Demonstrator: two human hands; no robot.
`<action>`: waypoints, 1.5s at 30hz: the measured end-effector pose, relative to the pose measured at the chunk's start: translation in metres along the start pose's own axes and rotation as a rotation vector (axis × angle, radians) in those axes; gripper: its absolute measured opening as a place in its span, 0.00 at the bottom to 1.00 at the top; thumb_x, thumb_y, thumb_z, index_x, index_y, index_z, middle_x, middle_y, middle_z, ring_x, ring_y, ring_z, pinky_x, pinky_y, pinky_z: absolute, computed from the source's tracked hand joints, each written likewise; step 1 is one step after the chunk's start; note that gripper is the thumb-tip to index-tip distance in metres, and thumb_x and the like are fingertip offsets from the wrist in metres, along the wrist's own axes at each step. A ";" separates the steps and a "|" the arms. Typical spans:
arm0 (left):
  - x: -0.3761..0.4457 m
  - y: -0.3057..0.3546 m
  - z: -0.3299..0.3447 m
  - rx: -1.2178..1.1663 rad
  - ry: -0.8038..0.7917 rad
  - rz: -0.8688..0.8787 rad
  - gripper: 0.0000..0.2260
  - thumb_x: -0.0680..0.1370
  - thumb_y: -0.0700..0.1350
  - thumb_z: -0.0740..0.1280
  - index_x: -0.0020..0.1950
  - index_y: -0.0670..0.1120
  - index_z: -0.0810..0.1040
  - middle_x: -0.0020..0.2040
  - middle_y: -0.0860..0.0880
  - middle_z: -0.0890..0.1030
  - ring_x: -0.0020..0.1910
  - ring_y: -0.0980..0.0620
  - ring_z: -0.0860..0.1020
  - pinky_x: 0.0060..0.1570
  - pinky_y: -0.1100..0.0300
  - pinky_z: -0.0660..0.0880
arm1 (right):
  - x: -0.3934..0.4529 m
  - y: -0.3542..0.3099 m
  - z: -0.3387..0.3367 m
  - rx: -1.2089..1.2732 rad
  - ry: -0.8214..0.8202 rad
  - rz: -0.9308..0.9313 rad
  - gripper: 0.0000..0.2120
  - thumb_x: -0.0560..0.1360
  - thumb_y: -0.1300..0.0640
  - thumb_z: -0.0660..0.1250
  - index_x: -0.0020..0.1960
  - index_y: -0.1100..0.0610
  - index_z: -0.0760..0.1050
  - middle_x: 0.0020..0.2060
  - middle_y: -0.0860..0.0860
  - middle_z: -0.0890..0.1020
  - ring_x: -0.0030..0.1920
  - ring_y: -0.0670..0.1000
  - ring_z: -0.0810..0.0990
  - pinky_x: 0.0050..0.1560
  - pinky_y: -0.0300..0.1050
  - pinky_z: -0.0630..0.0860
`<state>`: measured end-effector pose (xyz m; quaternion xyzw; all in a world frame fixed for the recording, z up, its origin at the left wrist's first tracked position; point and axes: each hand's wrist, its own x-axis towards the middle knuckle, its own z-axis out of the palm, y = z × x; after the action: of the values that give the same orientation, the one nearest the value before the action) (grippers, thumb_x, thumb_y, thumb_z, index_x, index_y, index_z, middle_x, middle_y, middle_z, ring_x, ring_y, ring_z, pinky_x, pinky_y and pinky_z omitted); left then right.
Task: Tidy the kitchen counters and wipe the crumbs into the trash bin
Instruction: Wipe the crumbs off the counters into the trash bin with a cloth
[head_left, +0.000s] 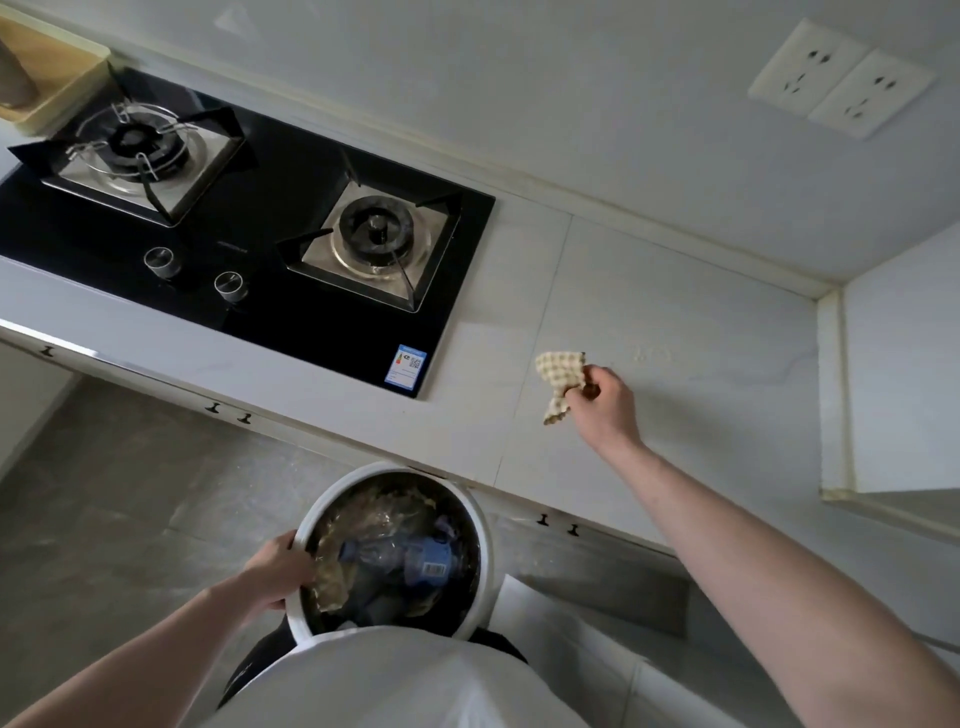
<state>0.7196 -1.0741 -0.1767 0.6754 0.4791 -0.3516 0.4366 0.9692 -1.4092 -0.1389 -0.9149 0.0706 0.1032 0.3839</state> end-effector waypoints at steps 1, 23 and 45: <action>0.000 0.001 0.000 0.004 -0.002 0.001 0.15 0.73 0.30 0.60 0.50 0.46 0.81 0.45 0.38 0.84 0.44 0.39 0.84 0.44 0.45 0.84 | 0.011 0.014 -0.010 -0.034 0.074 0.014 0.12 0.73 0.64 0.67 0.55 0.59 0.82 0.51 0.54 0.82 0.50 0.54 0.81 0.48 0.39 0.71; 0.006 0.012 0.001 0.120 0.087 -0.007 0.12 0.73 0.29 0.63 0.48 0.42 0.81 0.38 0.38 0.82 0.34 0.44 0.78 0.31 0.62 0.74 | 0.127 0.137 -0.089 -0.372 0.042 0.445 0.23 0.80 0.55 0.62 0.73 0.60 0.67 0.69 0.61 0.75 0.68 0.63 0.75 0.68 0.50 0.69; 0.011 0.009 0.000 0.064 0.078 -0.010 0.16 0.70 0.29 0.60 0.46 0.45 0.81 0.40 0.37 0.82 0.38 0.43 0.80 0.41 0.46 0.82 | 0.019 0.046 0.037 -0.292 -0.125 -0.141 0.19 0.74 0.69 0.64 0.60 0.54 0.81 0.62 0.54 0.76 0.66 0.57 0.69 0.71 0.47 0.59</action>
<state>0.7317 -1.0718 -0.1842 0.6999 0.4877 -0.3421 0.3941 0.9731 -1.4157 -0.2005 -0.9555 -0.0336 0.1416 0.2567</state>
